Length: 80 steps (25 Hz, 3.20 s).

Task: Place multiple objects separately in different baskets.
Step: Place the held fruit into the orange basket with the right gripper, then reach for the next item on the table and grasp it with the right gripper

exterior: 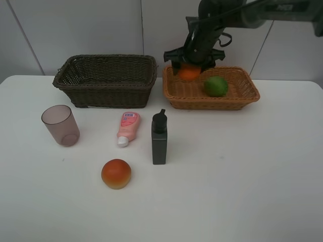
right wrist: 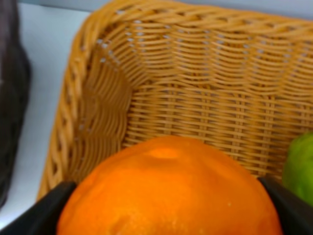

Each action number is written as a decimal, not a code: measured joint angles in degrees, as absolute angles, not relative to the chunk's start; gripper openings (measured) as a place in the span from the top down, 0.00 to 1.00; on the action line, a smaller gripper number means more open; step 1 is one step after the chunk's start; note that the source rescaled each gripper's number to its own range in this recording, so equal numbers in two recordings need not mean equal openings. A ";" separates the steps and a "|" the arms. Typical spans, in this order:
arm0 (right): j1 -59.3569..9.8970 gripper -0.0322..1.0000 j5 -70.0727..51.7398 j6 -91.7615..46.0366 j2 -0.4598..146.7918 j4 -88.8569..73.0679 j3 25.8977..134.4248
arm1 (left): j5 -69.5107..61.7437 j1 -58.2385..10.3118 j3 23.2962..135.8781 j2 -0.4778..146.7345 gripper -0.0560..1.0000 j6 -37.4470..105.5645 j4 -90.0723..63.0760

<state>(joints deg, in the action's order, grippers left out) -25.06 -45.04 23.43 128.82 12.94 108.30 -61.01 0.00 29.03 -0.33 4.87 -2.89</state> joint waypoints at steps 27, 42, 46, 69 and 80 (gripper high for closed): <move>-26.96 0.00 -58.56 23.32 124.01 8.74 108.36 | -61.01 0.00 29.03 -0.33 0.00 4.87 -2.89; -39.99 0.00 -69.66 27.41 113.28 7.31 104.28 | -60.97 0.00 29.03 -0.33 0.00 4.87 -2.89; -41.42 0.00 -69.89 33.67 111.79 7.26 100.91 | -60.97 0.00 29.03 -0.33 0.00 4.87 -2.89; -45.91 0.00 -69.78 45.40 120.97 9.27 99.20 | -60.97 0.00 29.03 -0.33 0.00 4.87 -2.89; -45.91 0.00 -69.79 45.40 123.53 7.86 99.14 | -60.97 0.00 29.03 -0.33 0.00 4.87 -2.89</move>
